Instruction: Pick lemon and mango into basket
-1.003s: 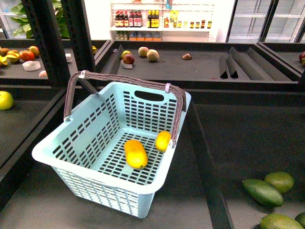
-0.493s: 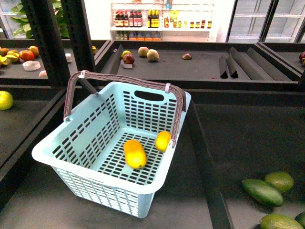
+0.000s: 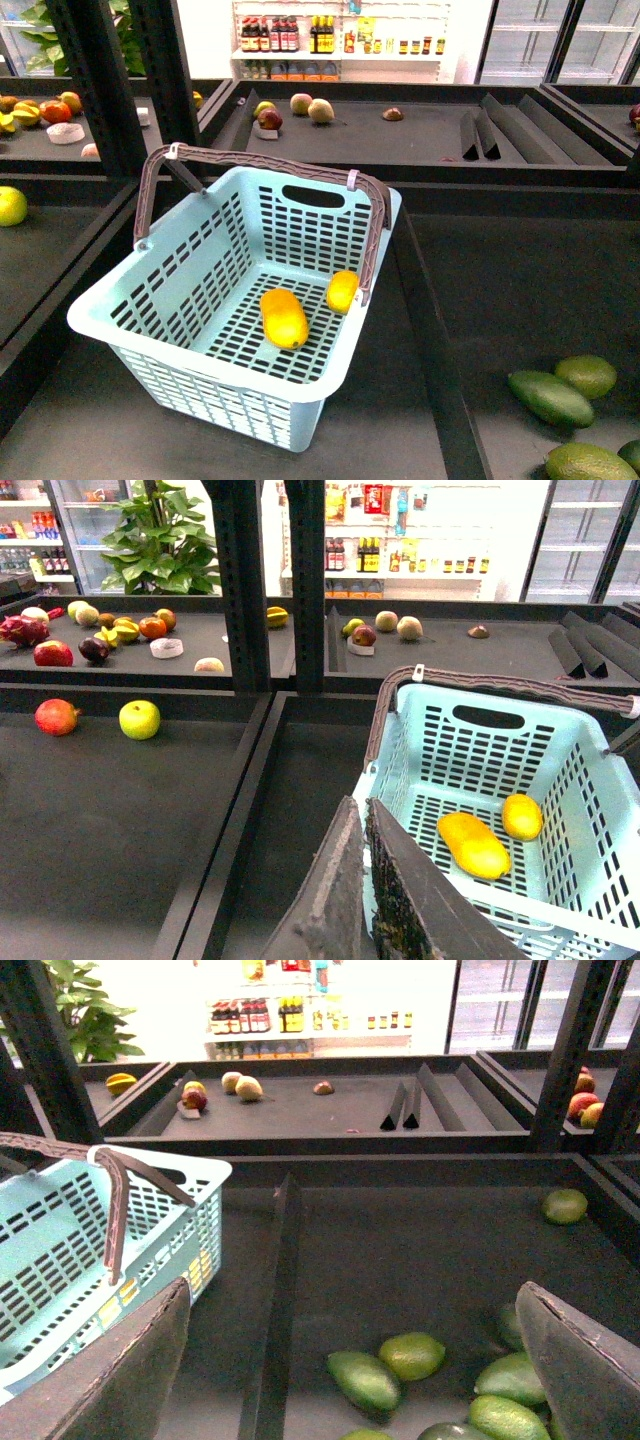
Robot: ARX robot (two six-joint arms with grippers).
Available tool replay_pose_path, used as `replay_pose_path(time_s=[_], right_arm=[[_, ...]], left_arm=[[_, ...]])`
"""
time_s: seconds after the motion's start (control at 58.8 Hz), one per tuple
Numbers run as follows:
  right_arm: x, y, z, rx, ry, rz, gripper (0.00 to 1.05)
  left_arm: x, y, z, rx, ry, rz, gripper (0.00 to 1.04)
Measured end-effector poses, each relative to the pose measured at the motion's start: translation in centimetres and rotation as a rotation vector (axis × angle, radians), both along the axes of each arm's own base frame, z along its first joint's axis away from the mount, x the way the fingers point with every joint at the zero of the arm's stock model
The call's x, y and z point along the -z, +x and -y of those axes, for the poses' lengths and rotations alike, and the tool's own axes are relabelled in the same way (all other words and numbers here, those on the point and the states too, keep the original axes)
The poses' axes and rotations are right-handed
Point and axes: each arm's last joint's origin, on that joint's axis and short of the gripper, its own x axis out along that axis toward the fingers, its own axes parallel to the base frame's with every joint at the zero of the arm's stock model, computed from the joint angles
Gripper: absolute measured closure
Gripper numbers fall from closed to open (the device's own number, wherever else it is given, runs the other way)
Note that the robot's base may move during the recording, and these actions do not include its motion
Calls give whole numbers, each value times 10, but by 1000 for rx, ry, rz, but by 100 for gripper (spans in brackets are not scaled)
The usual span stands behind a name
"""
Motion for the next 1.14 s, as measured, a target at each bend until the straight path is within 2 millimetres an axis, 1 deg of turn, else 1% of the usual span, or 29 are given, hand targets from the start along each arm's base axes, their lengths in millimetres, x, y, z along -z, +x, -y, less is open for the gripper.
replay_pose_path(time_s=[0.034, 0.102, 0.612, 0.731, 0.748, 0.765, 1.054, 1.088, 1.139], right_arm=[[0, 0, 0, 0, 0, 0, 9], [0, 0, 0, 0, 0, 0, 9], [0, 0, 0, 0, 0, 0, 9], [0, 0, 0, 0, 0, 0, 9], [0, 0, 0, 0, 0, 0, 9], [0, 0, 0, 0, 0, 0, 9], [0, 0, 0, 0, 0, 0, 9], [0, 0, 0, 0, 0, 0, 9], [0, 0, 0, 0, 0, 0, 9]], left_arm=[[3, -4, 0, 0, 0, -19, 101], [1, -8, 0, 0, 0, 8, 101], [1, -8, 0, 0, 0, 9, 101], [1, -8, 0, 0, 0, 9, 75], [1, -8, 0, 0, 0, 9, 70], [1, -8, 0, 0, 0, 9, 68], [1, -8, 0, 0, 0, 9, 9], [1, -8, 0, 0, 1, 9, 6], [1, -8, 0, 0, 1, 9, 8]])
